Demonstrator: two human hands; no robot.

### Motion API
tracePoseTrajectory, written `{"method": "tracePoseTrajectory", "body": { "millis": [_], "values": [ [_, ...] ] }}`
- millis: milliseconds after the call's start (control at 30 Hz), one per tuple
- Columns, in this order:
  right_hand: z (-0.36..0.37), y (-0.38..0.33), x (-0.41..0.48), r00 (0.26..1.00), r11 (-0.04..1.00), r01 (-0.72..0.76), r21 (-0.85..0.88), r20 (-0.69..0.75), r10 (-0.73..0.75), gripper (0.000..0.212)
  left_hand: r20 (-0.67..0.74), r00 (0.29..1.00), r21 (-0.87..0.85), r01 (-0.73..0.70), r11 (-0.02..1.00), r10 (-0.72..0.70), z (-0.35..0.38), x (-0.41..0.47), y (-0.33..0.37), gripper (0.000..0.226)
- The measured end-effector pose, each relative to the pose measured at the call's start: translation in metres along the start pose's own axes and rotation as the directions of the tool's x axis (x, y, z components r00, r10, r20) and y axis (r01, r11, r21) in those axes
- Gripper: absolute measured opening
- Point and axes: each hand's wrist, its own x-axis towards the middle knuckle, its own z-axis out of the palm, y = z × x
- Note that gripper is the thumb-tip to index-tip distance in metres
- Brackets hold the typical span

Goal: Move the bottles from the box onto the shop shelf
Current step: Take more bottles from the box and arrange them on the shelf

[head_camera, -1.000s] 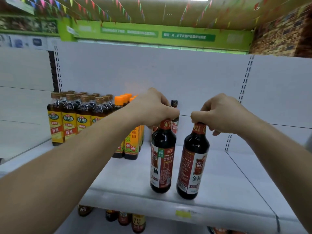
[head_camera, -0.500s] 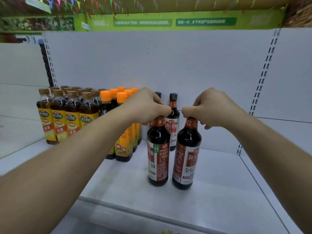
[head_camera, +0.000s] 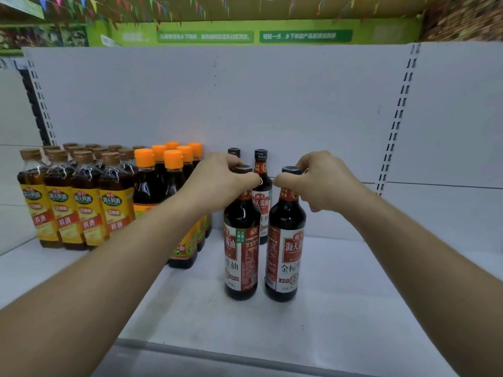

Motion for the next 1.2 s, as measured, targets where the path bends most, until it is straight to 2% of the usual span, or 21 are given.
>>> {"method": "tracePoseTrajectory", "body": {
  "millis": [167, 333, 400, 500, 567, 833, 1200],
  "values": [
    [0.0, 0.008, -0.011, 0.999, 0.999, 0.005, 0.051, 0.034, -0.007, 0.045, 0.006, 1.0, -0.035, -0.01, 0.999, 0.01, 0.0, -0.008, -0.004, 0.023],
    [0.015, 0.038, -0.026, 0.984, 0.986, -0.053, 0.16, 0.177, 0.024, 0.05, 0.073, 0.996, -0.012, 0.057, 0.998, -0.056, 0.002, -0.035, -0.035, 0.052],
    [0.02, 0.053, -0.031, 0.97, 0.979, -0.065, 0.194, 0.243, 0.016, 0.062, 0.196, 0.975, -0.054, 0.112, 0.992, -0.1, 0.002, -0.045, -0.053, 0.063],
    [0.033, 0.071, -0.039, 0.923, 0.956, -0.098, 0.276, 0.386, -0.016, 0.074, 0.441, 0.885, -0.01, 0.173, 0.985, -0.151, 0.009, -0.056, -0.078, 0.064],
    [0.043, 0.078, -0.044, 0.908, 0.942, -0.114, 0.315, 0.417, -0.029, 0.072, 0.485, 0.86, 0.014, 0.172, 0.985, -0.157, 0.016, -0.062, -0.089, 0.064],
    [0.061, 0.09, -0.054, 0.947, 0.921, -0.095, 0.378, 0.321, -0.034, 0.064, 0.492, 0.856, -0.154, 0.268, 0.951, -0.161, 0.03, -0.069, -0.106, 0.061],
    [0.073, 0.098, -0.066, 0.988, 0.943, -0.066, 0.326, 0.151, 0.017, 0.07, 0.296, 0.932, -0.054, 0.234, 0.971, -0.208, 0.057, -0.077, -0.104, 0.068]
  ]
}}
